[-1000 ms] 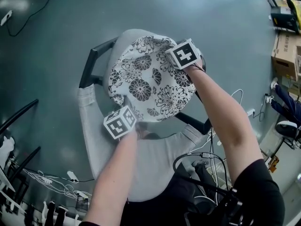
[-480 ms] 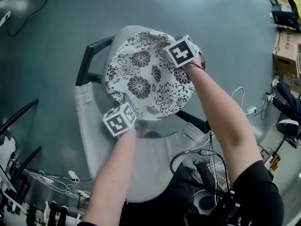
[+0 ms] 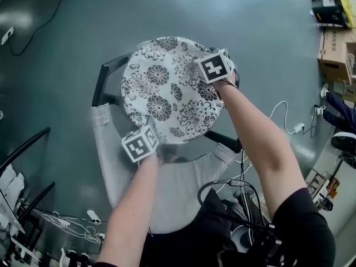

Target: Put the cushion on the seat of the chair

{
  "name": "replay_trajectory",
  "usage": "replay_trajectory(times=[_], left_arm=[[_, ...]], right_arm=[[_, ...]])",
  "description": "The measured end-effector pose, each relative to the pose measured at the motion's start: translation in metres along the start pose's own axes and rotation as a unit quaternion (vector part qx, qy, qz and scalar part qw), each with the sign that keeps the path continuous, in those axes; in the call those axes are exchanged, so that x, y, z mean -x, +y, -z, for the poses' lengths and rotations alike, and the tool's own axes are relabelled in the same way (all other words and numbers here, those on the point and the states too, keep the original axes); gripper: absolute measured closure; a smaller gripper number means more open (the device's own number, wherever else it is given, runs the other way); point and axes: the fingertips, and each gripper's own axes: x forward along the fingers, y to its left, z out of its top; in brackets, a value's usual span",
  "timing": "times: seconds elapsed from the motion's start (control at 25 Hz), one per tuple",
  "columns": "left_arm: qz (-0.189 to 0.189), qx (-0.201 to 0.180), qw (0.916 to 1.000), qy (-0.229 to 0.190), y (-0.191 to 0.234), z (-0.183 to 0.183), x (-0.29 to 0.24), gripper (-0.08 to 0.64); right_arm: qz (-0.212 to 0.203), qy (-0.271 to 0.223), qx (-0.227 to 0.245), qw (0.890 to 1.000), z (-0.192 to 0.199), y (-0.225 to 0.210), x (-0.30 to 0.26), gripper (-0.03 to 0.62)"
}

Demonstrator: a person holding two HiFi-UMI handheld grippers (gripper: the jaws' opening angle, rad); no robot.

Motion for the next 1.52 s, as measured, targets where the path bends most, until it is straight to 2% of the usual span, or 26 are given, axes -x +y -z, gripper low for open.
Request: replay_trajectory(times=[0.16, 0.32, 0.48, 0.6, 0.76, 0.96, 1.08, 1.2, 1.36, 1.52], left_arm=[[-0.007, -0.014, 0.9998, -0.014, -0.005, -0.002, 0.015, 0.376], [-0.005, -0.016, 0.9993, -0.034, -0.018, -0.01, 0.037, 0.339], [0.001, -0.005, 0.9991, -0.043, -0.033, -0.01, 0.069, 0.316], [0.012, -0.007, 0.9983, -0.057, -0.045, -0.019, 0.095, 0.304], [0.03, -0.025, 0.9943, -0.099, -0.066, -0.04, 0.132, 0.304], [0.071, -0.044, 0.9827, -0.165, -0.109, -0.065, 0.182, 0.304], [0.119, -0.065, 0.9688, -0.208, -0.141, -0.083, 0.22, 0.305], [0.168, -0.105, 0.9457, -0.257, -0.163, -0.099, 0.27, 0.325], [0.196, -0.175, 0.9132, -0.311, -0.181, -0.106, 0.339, 0.352], [0.207, -0.227, 0.8795, -0.364, -0.196, -0.11, 0.402, 0.448]], right_arm=[[-0.009, -0.009, -0.057, 0.998, 0.01, 0.001, 0.029, 0.295], [-0.007, -0.053, -0.061, 0.997, -0.001, 0.001, 0.065, 0.295], [-0.027, -0.086, -0.08, 0.993, -0.002, 0.01, 0.11, 0.296], [-0.039, -0.107, -0.073, 0.991, -0.005, 0.014, 0.145, 0.296], [-0.056, -0.154, -0.082, 0.983, -0.016, 0.014, 0.193, 0.307], [-0.081, -0.214, -0.094, 0.969, -0.035, 0.017, 0.263, 0.375], [-0.082, -0.266, -0.101, 0.955, -0.054, 0.014, 0.312, 0.41], [-0.087, -0.305, -0.102, 0.943, -0.065, 0.016, 0.356, 0.448], [-0.109, -0.34, -0.095, 0.929, -0.062, 0.026, 0.413, 0.517], [-0.12, -0.374, -0.105, 0.914, -0.057, 0.035, 0.461, 0.543]])
